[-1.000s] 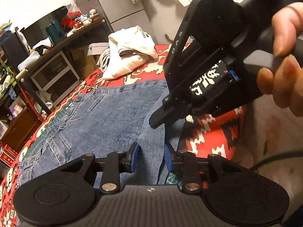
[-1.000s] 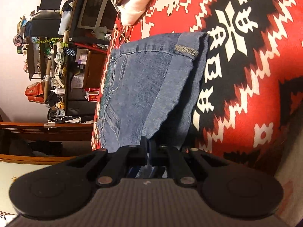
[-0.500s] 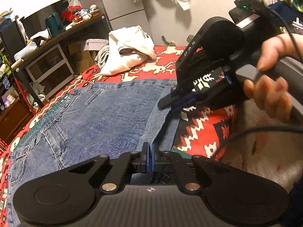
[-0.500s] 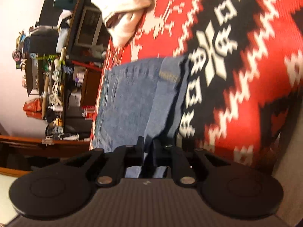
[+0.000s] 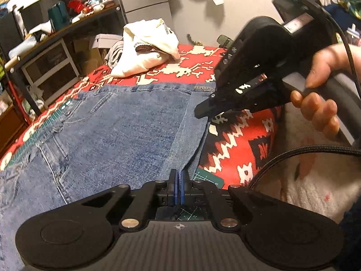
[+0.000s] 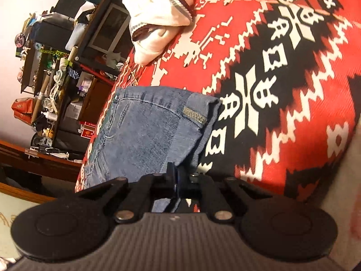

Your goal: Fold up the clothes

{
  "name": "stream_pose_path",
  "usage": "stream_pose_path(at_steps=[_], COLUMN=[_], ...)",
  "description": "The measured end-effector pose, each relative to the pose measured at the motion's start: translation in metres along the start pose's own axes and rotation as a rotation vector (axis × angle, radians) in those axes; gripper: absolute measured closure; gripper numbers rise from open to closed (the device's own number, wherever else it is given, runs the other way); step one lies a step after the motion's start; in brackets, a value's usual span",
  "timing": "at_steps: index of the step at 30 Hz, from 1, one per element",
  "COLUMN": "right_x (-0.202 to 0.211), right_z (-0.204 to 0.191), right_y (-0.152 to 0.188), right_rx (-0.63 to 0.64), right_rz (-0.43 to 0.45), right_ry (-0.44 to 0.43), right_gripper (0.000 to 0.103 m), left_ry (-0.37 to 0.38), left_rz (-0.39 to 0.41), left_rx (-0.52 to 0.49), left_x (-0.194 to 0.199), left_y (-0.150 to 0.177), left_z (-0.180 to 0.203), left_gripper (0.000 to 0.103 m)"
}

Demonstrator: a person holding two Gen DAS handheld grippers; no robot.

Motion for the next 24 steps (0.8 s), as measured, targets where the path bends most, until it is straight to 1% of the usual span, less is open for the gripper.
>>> stream_pose_path(at_steps=[2,5,7,9,12,14,16,18,19,20,24], right_x=[0.005,0.016,0.023,0.031,0.035,0.031,0.024,0.016,0.015,0.015,0.024], right_z=[0.002,0.006,0.008,0.003,-0.018,-0.031,-0.039,-0.038,-0.035,-0.031,-0.026], right_y=[-0.001,-0.003,-0.004,-0.006,-0.006,-0.005,-0.002,-0.001,-0.001,-0.001,-0.011], right_rx=[0.006,0.028,0.046,0.09,0.247,0.341,0.426,0.479,0.475,0.462,0.456], right_rz=[0.007,0.03,0.045,0.062,0.083,0.075,0.061,0.045,0.039,0.033,0.06], right_ry=[0.018,0.069,0.097,0.114,0.166,0.188,0.235,0.293,0.303,0.307,0.334], right_gripper=[0.1,0.1,0.1,0.1,0.1,0.1,0.1,0.099,0.099,0.103,0.103], left_ry=[0.024,0.072,0.132,0.196,0.283,0.325,0.337,0.316,0.304,0.301,0.297], left_rz=[-0.007,-0.023,-0.038,-0.051,-0.059,-0.045,-0.03,-0.032,-0.041,-0.052,-0.086], left_rx=[0.028,0.077,0.123,0.173,0.254,0.309,0.357,0.389,0.402,0.413,0.443], left_x=[0.0,0.001,0.002,0.004,0.008,0.015,0.019,0.017,0.015,0.012,0.005], left_y=[0.001,0.001,0.001,0.003,0.006,0.006,0.004,0.005,0.007,0.01,0.024], left_z=[-0.002,-0.006,-0.008,-0.01,-0.014,-0.02,-0.028,-0.038,-0.042,-0.045,-0.051], left_gripper=[0.1,0.1,0.098,0.098,0.098,0.098,0.098,0.098,0.098,0.098,0.098])
Point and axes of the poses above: each gripper's, at about its wrist camera, not at the fingertips, and x roughly against the way its jaws point, z to its right, y to its underside, the point moved 10 cm from there along -x, roughly the way its jaws point, and after that the axes turned 14 degrees about -z, right-handed, at the moved point
